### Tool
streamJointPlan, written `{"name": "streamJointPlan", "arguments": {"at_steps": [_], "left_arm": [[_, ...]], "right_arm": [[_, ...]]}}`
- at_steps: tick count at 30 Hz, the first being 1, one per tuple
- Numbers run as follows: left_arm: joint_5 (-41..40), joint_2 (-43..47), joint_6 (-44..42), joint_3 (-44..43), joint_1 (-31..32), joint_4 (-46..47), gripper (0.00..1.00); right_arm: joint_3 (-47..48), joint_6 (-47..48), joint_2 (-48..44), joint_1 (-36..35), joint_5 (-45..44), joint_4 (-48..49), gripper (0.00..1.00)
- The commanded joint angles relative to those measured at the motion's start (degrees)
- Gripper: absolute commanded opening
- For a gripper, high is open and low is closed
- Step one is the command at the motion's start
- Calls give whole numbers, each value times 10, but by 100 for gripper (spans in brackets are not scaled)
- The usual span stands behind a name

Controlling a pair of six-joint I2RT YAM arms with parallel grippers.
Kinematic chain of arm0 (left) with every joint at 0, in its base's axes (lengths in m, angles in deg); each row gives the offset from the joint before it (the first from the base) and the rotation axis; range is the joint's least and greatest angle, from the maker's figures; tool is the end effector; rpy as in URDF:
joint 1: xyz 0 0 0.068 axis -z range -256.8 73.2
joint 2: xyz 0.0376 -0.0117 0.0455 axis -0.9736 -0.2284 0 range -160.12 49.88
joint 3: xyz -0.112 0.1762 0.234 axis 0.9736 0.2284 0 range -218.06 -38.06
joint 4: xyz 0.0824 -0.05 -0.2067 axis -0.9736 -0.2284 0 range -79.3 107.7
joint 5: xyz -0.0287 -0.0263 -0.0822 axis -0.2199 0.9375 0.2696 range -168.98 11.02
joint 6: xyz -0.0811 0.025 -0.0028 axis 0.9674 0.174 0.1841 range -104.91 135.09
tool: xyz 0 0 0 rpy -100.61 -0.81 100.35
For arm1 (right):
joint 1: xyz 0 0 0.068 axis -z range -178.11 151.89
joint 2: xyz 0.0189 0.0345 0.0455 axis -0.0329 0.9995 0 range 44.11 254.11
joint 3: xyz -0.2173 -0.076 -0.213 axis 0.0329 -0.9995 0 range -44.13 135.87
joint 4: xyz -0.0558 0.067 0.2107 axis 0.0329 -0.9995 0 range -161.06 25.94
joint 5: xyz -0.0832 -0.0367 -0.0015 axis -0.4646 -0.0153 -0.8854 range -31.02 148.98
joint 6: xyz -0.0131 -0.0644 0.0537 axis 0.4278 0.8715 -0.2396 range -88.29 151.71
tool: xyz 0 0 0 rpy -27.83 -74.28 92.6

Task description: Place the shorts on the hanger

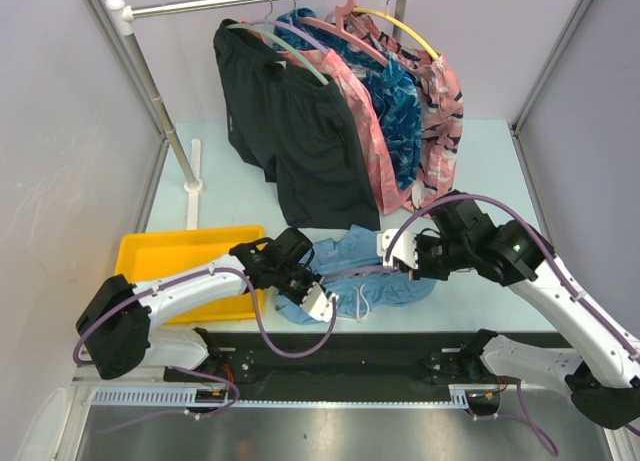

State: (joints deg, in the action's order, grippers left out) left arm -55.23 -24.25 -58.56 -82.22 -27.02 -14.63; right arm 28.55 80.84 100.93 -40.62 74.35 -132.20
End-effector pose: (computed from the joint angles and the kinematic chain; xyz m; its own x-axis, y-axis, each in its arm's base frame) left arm 0.1149 -0.1825 0.2294 0.6258 0.6202 -0.4730 0.7793 -0.5226 0.3457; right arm 0.0800 0.1000 0.3690 0.2014 -0.8044 -0.5589 -0.9455 -0.0107 -0.3254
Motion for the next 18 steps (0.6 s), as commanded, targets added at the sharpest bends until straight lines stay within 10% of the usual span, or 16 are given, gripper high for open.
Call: {"name": "streamJointPlan", "arguments": {"at_steps": [1,18], "left_arm": [[4,18,-16,-22,6,-33,0],[37,69,-56,-33,34,-54,0]], "right_arm": [[24,28,18,4,33,17,0],[23,107,82,12,97,46,0]]}}
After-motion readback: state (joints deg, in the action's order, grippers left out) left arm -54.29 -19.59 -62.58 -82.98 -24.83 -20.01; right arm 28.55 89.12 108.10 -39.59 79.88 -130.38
